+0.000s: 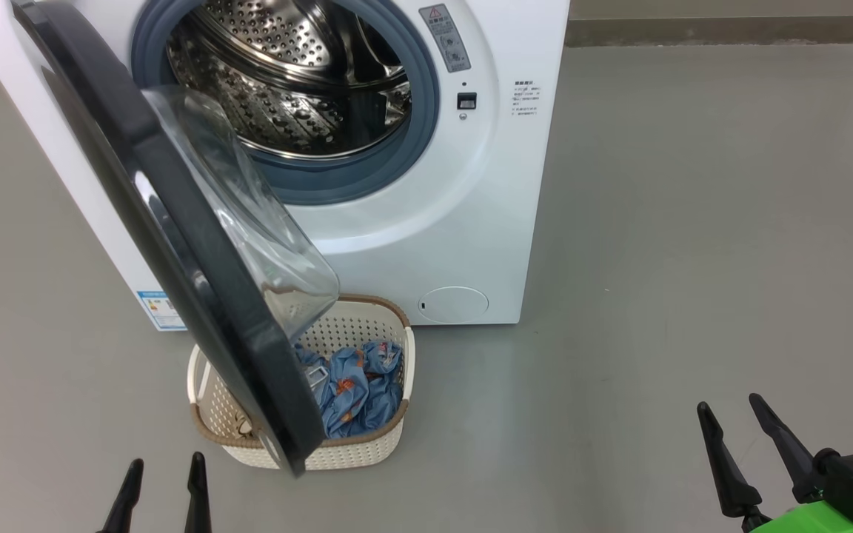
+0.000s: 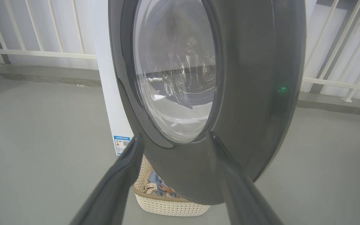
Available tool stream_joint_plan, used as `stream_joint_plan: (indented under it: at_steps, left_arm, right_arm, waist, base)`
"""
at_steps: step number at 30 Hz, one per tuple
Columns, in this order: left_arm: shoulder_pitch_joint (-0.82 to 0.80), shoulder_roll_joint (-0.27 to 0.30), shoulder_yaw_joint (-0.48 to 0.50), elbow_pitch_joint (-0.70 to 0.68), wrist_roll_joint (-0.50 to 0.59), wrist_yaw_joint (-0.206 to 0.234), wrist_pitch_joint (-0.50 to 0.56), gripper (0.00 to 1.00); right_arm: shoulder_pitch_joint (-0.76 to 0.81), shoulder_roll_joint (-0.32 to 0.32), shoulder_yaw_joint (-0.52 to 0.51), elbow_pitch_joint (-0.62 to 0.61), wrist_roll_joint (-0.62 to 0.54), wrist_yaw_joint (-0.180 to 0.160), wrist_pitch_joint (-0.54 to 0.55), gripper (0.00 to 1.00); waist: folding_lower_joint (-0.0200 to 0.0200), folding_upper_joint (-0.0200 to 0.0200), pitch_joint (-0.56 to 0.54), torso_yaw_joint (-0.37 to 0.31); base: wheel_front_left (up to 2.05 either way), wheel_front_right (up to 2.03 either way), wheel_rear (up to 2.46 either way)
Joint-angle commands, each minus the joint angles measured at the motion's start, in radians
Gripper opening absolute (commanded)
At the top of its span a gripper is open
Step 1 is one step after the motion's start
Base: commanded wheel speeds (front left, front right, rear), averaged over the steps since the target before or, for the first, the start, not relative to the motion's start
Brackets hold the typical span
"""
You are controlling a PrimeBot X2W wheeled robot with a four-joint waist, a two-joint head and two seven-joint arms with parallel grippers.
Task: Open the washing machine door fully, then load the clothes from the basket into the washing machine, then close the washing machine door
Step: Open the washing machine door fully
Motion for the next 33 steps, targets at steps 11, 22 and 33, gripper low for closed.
stream_joint_plan:
  at_steps: [11,22,33]
  left_arm:
    - [-0.043,0.012,0.03,-0.019,-0.011,-0.001,-0.006,1.0]
    - [-0.059,0.012,0.055,-0.083,-0.021,0.003,-0.006,0.0]
    - [-0.309,0.026,0.062,-0.502,0.068,-0.077,-0.006,0.0]
  right_arm:
    - [-0.023,-0.006,0.015,-0.015,-0.001,0.003,-0.006,1.0]
    - [-0.027,-0.01,0.01,-0.01,0.0,0.003,-0.006,1.0]
    - [-0.029,-0.003,0.011,-0.005,0.006,0.003,-0.006,1.0]
  waist:
    - [0.0,0.0,0.001,0.001]
    - [0.0,0.0,-0.004,0.0]
    - [0.0,0.0,-0.019,-0.006]
  base:
    - [0.0,0.0,0.0]
    - [0.0,0.0,0.0]
    - [0.0,0.0,0.0]
